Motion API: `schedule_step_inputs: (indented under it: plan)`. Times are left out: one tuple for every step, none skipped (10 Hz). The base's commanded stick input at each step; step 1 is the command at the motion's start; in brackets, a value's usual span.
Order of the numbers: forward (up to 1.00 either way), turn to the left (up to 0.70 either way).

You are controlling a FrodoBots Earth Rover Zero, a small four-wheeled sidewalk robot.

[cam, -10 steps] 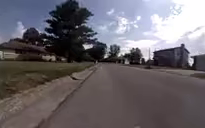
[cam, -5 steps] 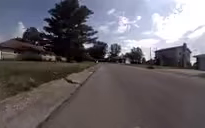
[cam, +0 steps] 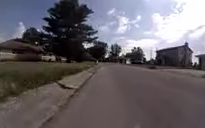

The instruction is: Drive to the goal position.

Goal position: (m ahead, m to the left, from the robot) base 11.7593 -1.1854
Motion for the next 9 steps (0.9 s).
schedule_step_inputs:
  plan:
    - [1.00, 0.00]
    - [1.00, 0.00]
    - [1.00, 0.00]
    - [1.00, 0.00]
    - [1.00, 0.00]
    - [1.00, 0.00]
    - [1.00, 0.00]
    - [1.00, 0.00]
    - [1.00, 0.00]
